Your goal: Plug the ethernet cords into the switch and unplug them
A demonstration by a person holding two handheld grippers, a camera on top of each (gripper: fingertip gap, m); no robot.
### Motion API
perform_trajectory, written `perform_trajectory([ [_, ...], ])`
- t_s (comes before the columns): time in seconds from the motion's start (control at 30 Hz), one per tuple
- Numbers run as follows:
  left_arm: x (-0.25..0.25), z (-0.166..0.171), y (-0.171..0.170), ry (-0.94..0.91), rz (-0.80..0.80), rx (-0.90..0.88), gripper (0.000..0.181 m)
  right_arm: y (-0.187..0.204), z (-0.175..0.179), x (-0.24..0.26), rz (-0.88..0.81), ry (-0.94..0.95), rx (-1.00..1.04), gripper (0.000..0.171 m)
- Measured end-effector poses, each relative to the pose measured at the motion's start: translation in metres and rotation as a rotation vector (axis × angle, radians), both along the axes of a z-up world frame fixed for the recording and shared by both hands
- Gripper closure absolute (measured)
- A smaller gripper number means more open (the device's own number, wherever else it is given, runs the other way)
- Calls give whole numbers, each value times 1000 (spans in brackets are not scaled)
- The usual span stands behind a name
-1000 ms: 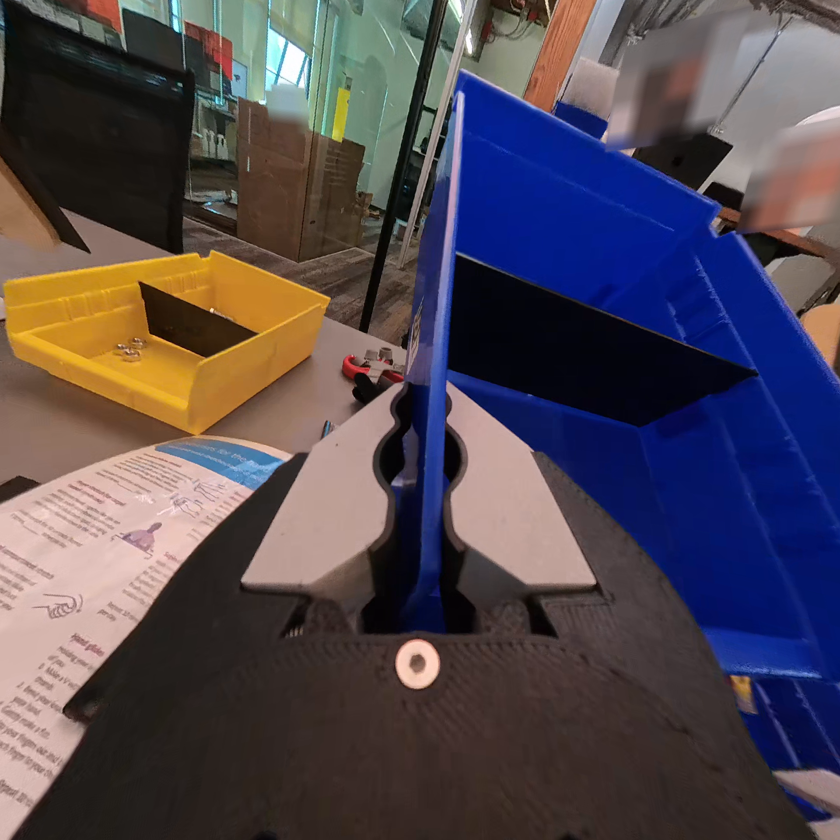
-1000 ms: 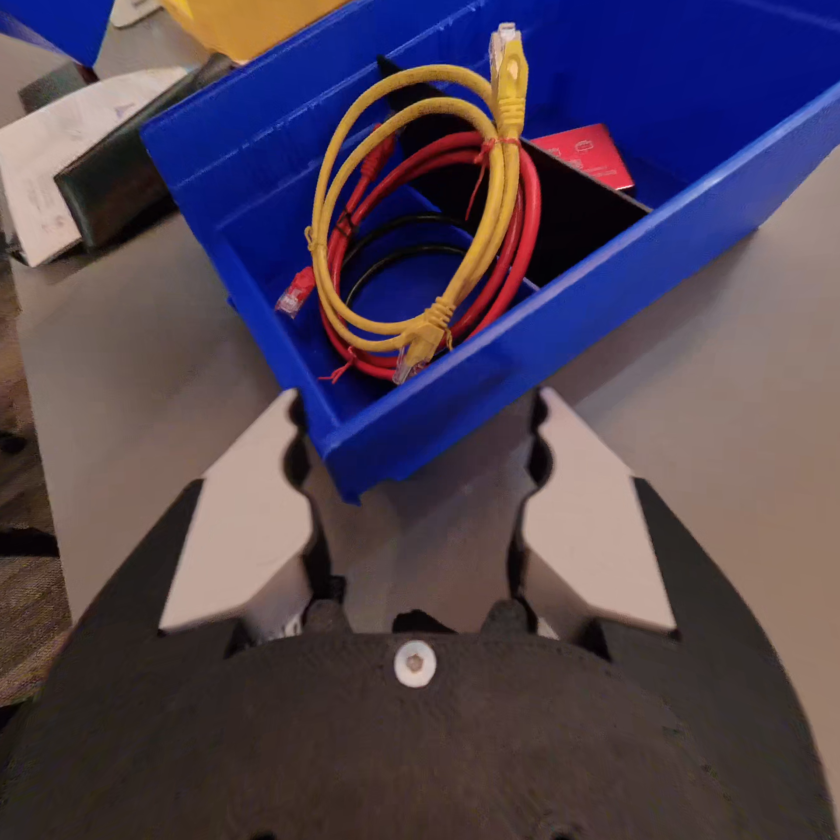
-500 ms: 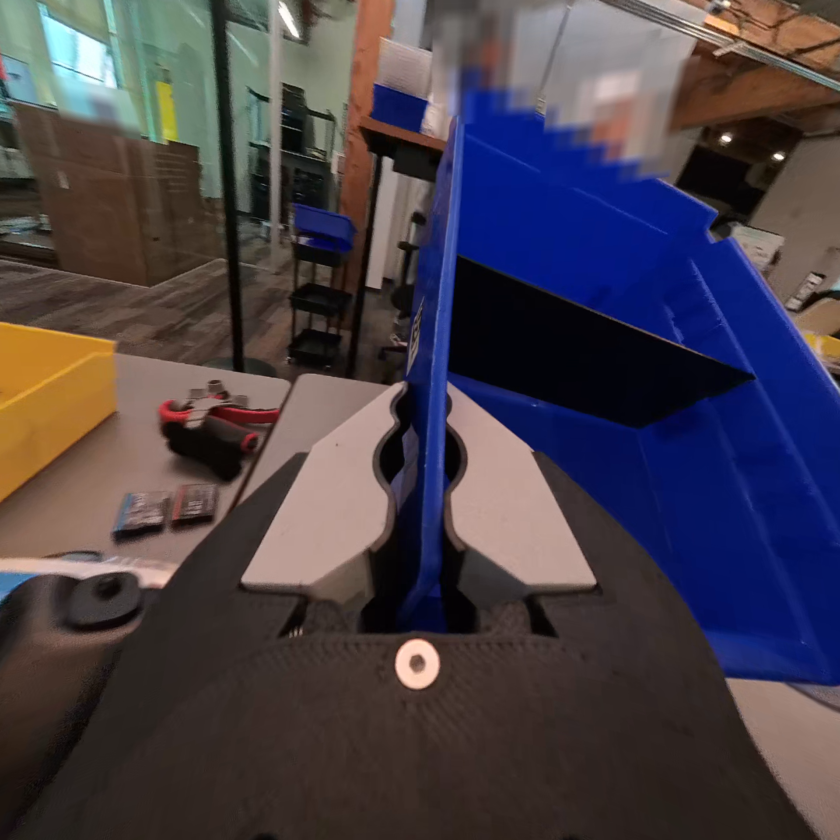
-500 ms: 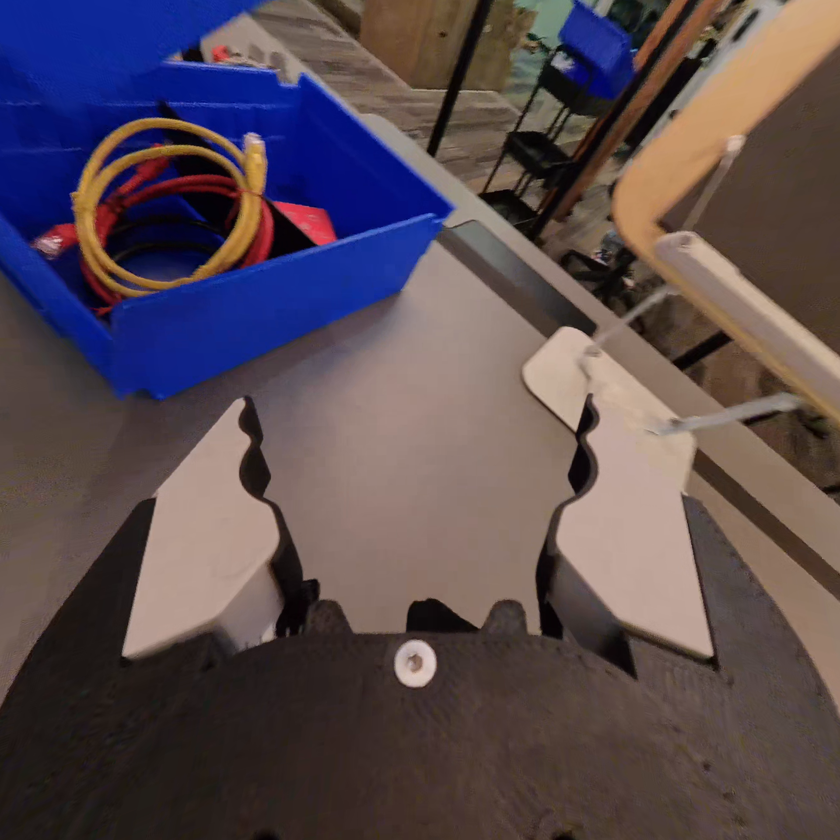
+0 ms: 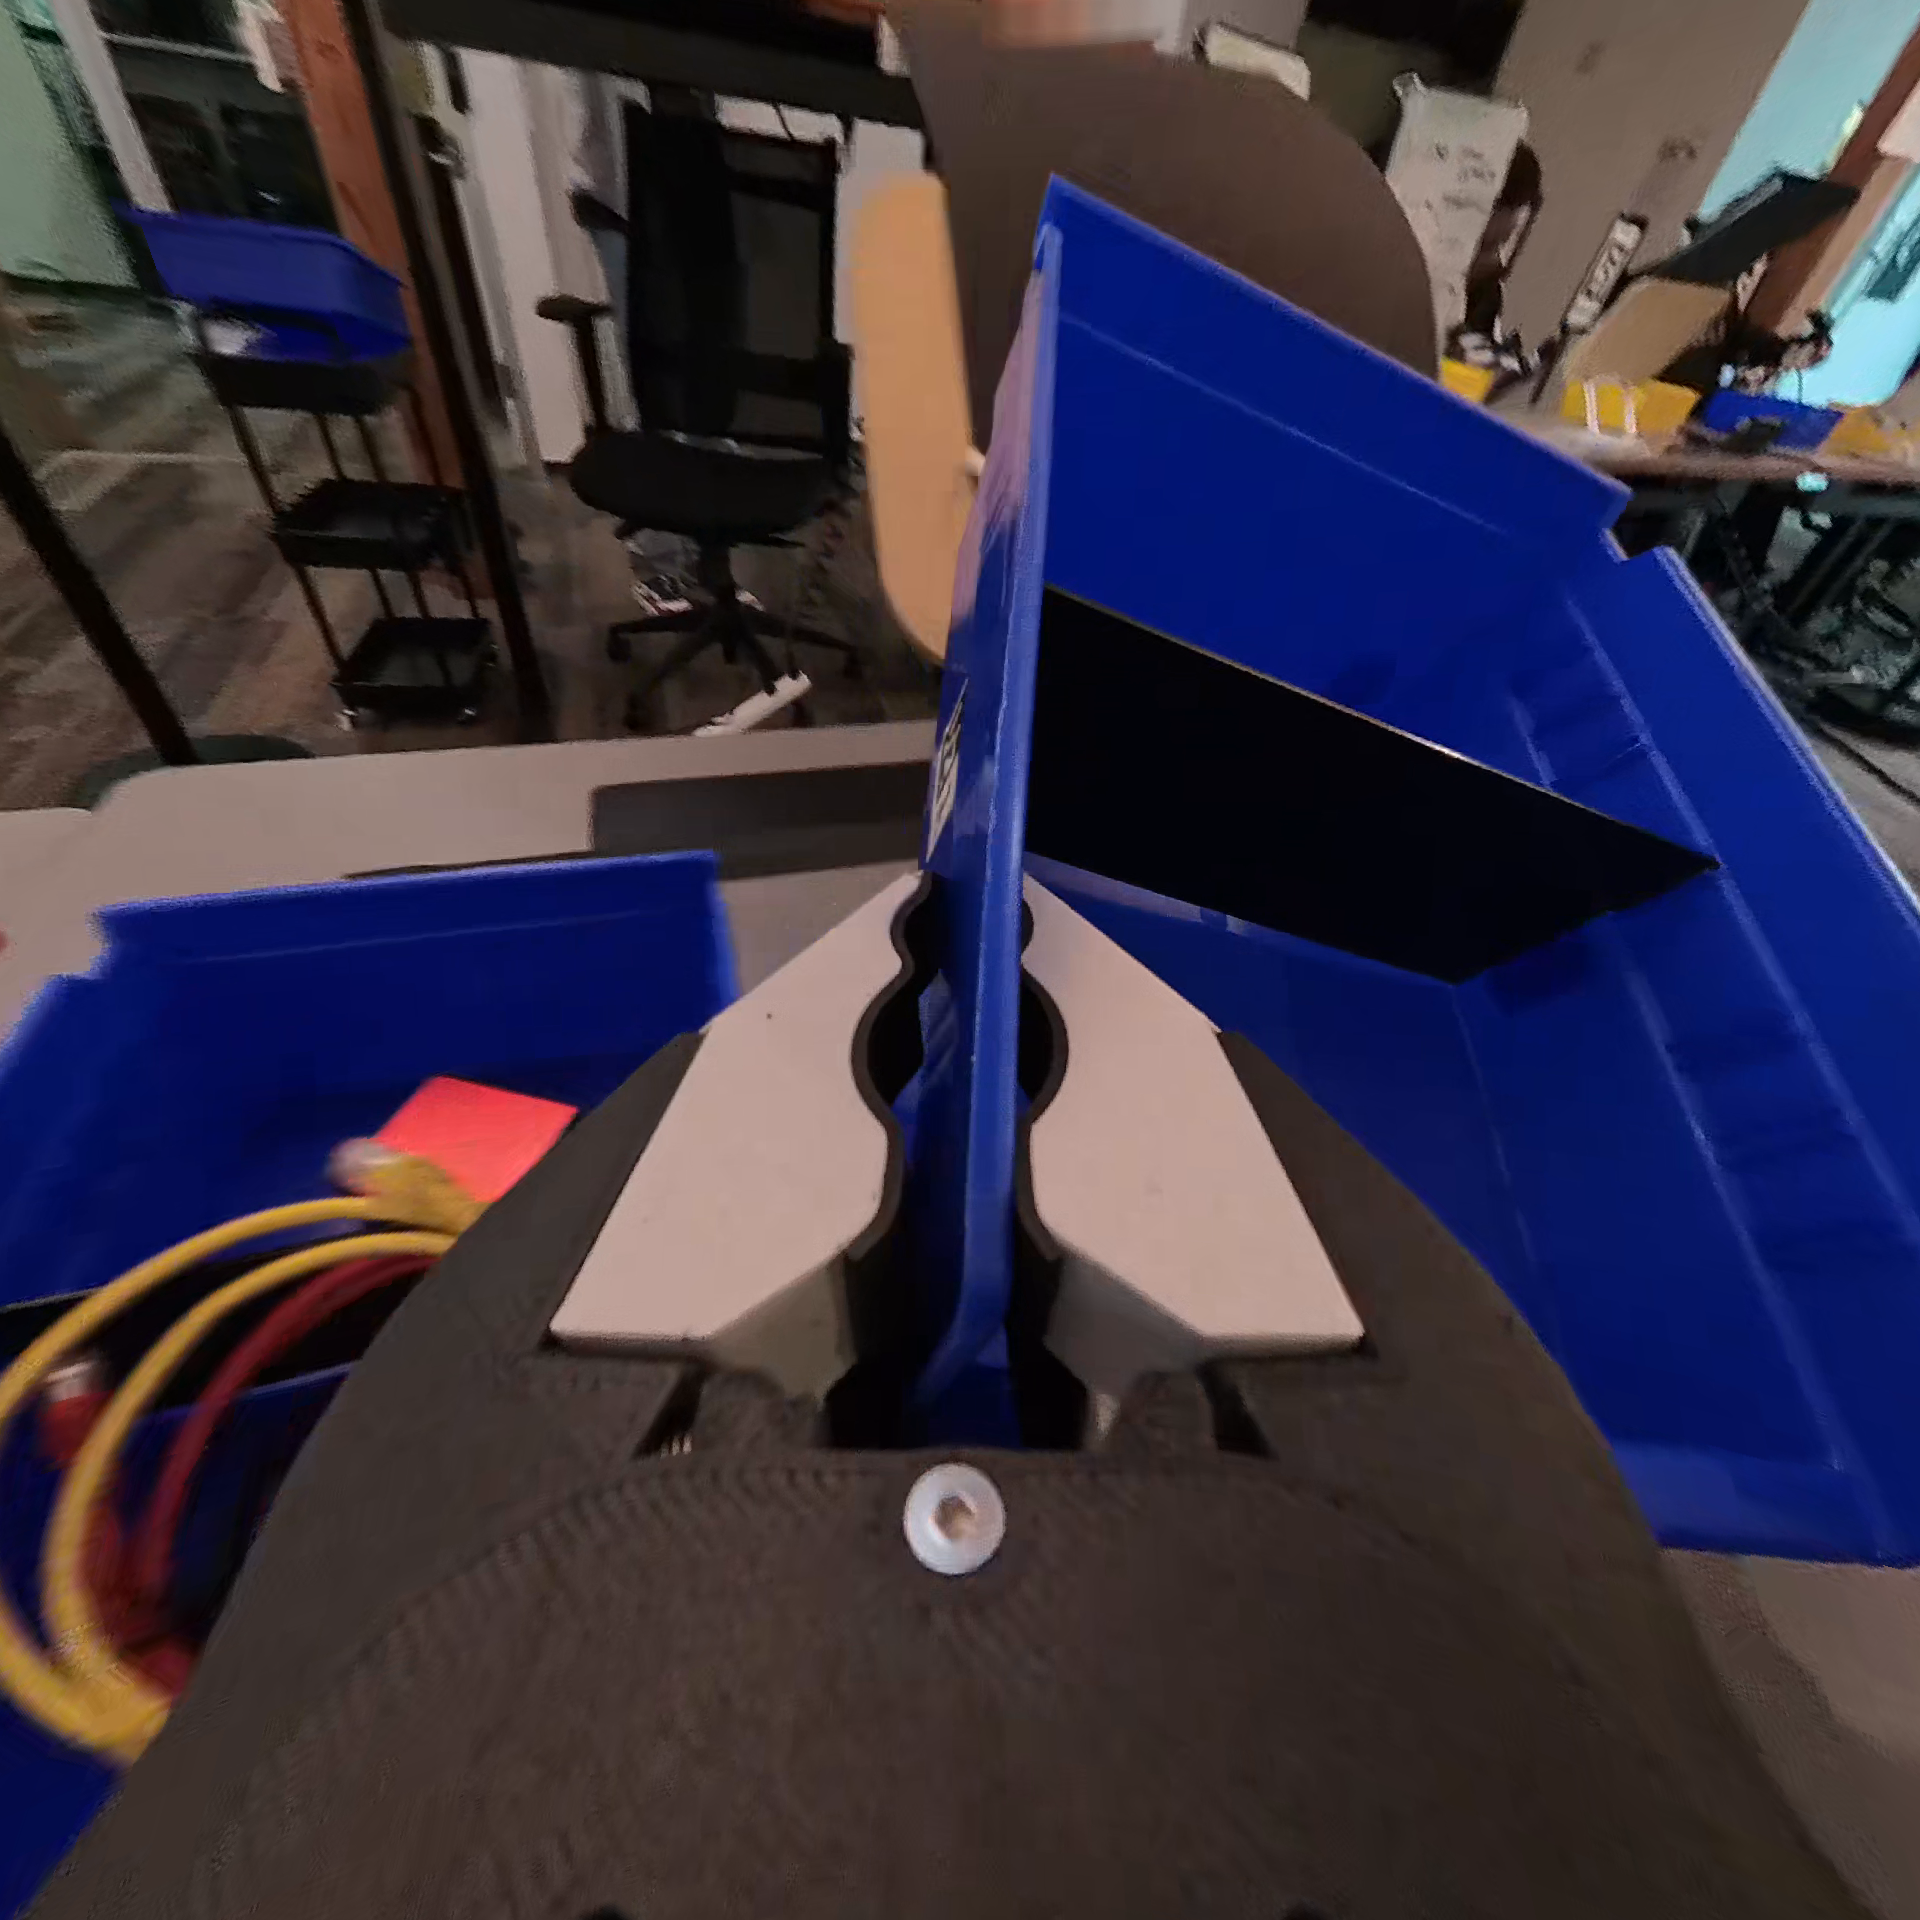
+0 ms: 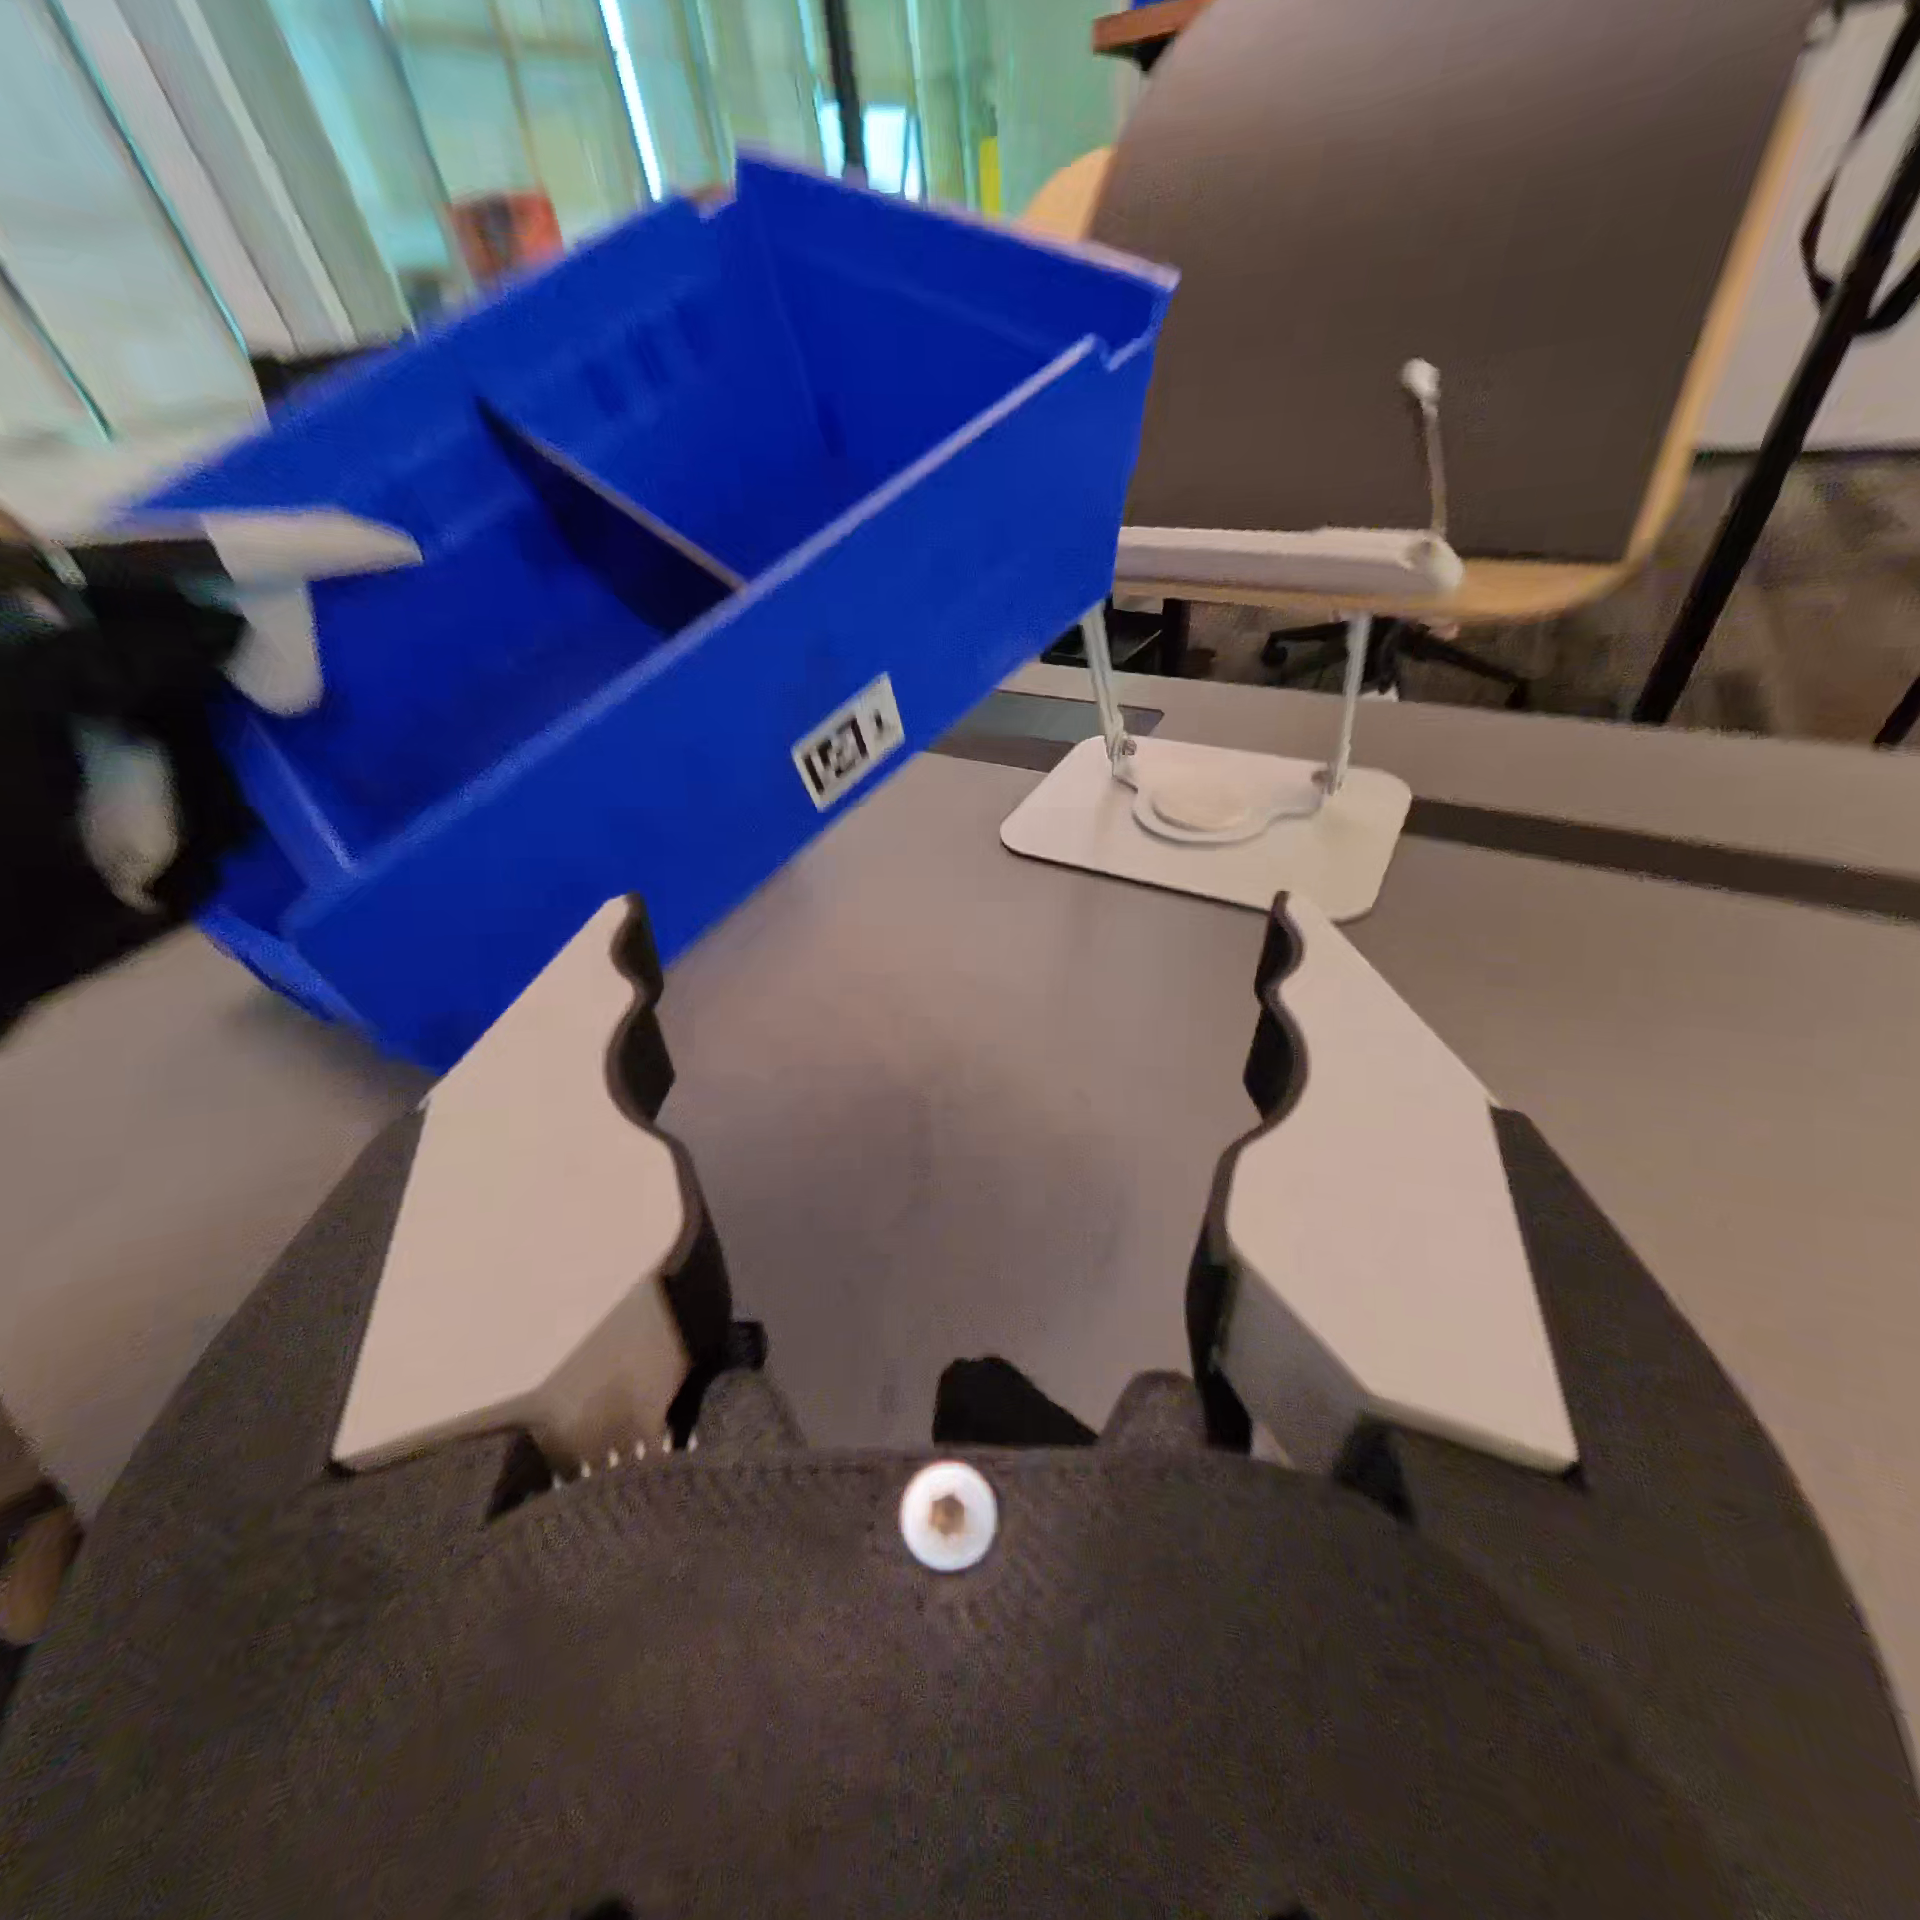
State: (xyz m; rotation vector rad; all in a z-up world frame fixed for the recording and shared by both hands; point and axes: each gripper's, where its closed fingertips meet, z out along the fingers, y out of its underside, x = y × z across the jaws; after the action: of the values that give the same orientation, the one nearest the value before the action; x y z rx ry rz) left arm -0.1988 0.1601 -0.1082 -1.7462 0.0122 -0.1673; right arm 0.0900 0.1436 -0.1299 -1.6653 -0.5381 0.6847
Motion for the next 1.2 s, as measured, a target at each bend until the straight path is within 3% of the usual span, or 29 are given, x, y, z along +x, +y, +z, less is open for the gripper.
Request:
perform_trajectory([
  [0.17,103,-46,25,0,-138,-88,175,3,-2,54,13,273,-112,40],
  [0.3,185,-78,43,-70,-256,-143,175,3,-9,80,-15,286,-102,37],
  [0.5,281,-108,61,-27,-391,-198,174,18,-27,119,-116,249,-87,37],
  [0.77,328,-130,77,-86,-404,-234,172,54,-41,162,-222,71,-84,40],
  [1.2,400,-136,64,-310,-521,-284,123,106,-79,224,-275,-126,-241,58],
])
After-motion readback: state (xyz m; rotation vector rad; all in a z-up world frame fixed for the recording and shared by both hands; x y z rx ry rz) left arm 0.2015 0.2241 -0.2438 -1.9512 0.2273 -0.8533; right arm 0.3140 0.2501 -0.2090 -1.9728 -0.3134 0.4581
